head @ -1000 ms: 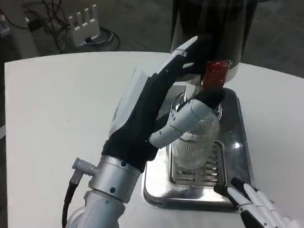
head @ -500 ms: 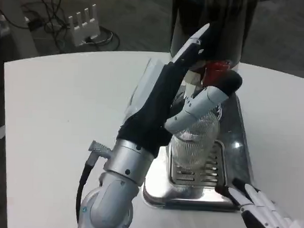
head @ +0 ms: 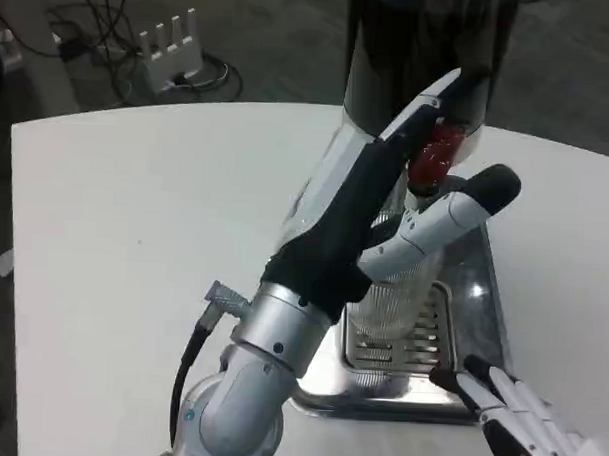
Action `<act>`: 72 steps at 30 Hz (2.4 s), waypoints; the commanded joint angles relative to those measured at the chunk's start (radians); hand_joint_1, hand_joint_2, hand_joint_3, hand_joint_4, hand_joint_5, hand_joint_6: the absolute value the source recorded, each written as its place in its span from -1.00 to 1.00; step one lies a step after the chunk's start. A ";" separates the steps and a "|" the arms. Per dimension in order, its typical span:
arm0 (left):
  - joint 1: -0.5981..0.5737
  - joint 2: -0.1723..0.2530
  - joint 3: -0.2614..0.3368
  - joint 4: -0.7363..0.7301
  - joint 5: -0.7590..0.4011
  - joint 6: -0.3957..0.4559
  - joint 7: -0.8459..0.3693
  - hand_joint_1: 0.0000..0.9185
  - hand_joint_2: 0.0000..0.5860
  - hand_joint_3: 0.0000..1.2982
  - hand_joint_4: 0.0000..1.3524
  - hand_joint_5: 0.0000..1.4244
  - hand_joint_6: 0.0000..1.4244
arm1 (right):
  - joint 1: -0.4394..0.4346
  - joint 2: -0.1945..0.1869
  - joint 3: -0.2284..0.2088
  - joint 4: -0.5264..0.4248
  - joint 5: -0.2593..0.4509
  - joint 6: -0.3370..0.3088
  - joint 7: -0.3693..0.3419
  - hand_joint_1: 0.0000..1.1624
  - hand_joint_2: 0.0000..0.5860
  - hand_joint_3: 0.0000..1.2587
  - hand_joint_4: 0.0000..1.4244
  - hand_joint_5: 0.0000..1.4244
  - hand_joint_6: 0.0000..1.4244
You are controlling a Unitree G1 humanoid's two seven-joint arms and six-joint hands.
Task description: Grasp the cup under the faucet to collect the drink, then remove the cup.
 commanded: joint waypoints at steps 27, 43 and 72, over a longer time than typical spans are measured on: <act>-0.060 0.165 -0.079 0.062 0.319 -0.180 0.023 -1.00 -0.87 -0.76 -0.87 -0.72 -0.75 | -0.055 -0.003 0.021 0.025 0.003 0.032 0.009 -0.27 0.55 -0.82 -1.00 -1.00 -1.00; -0.065 0.187 -0.093 0.083 0.360 -0.197 0.026 -1.00 -0.85 -0.74 -0.84 -0.71 -0.75 | -0.060 0.000 0.026 0.027 0.008 0.038 0.008 -0.27 0.55 -0.82 -1.00 -1.00 -1.00; -0.090 0.195 -0.109 0.116 0.360 -0.180 -0.010 -1.00 -0.83 -0.73 -0.84 -0.70 -0.77 | -0.256 0.198 0.072 0.397 0.211 -0.024 -0.325 0.47 -0.35 -0.95 -0.97 -0.95 -0.78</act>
